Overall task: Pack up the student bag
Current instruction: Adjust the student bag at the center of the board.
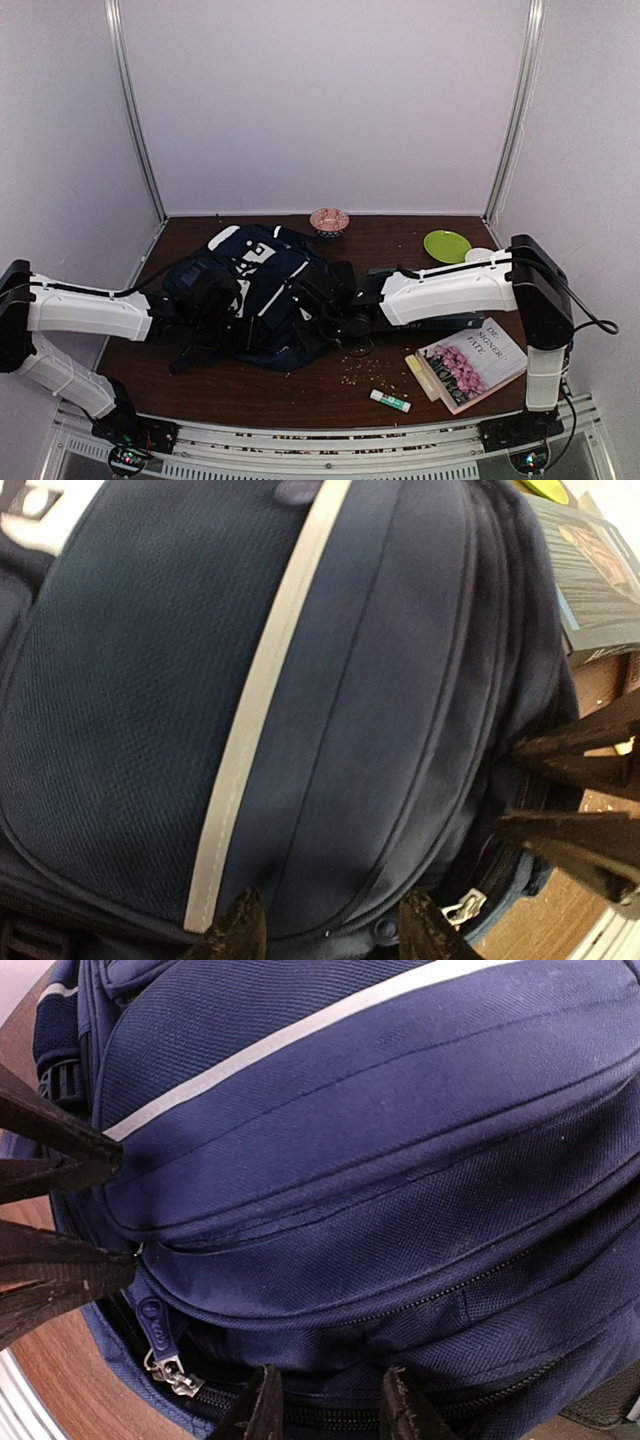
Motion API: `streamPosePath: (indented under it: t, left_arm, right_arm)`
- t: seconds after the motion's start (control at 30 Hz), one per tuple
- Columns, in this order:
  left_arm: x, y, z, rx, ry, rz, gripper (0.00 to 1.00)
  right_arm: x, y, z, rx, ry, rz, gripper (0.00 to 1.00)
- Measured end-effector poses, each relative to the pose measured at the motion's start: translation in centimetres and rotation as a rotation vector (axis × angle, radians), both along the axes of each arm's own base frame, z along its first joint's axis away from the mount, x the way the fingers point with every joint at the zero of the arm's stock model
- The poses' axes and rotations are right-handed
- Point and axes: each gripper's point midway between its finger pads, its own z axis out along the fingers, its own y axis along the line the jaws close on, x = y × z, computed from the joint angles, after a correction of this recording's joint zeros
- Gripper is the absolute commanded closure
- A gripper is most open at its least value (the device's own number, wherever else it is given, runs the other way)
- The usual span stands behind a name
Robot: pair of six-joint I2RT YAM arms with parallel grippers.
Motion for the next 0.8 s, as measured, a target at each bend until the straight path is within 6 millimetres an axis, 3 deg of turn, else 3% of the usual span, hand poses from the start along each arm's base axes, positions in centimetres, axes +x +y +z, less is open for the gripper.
streamPosePath:
  t: [0.27,0.53,0.8]
  left_arm:
    - [1.5,-1.5,2.1,0.152,-0.123,-0.059,0.17]
    - [1.3,0.6,-0.6,0.345,-0.111,-0.07,0.16]
    - [1.7,0.2,-1.9,0.398,-0.092,-0.083,0.15]
  right_arm:
    - [0.2,-0.1,-0.1,0.074,0.015,-0.041,0.64]
    - [-0.1,-0.6,0.2,0.155,0.045,-0.06,0.62]
    - [-0.2,-0.7,0.4,0.186,0.057,-0.07,0.6]
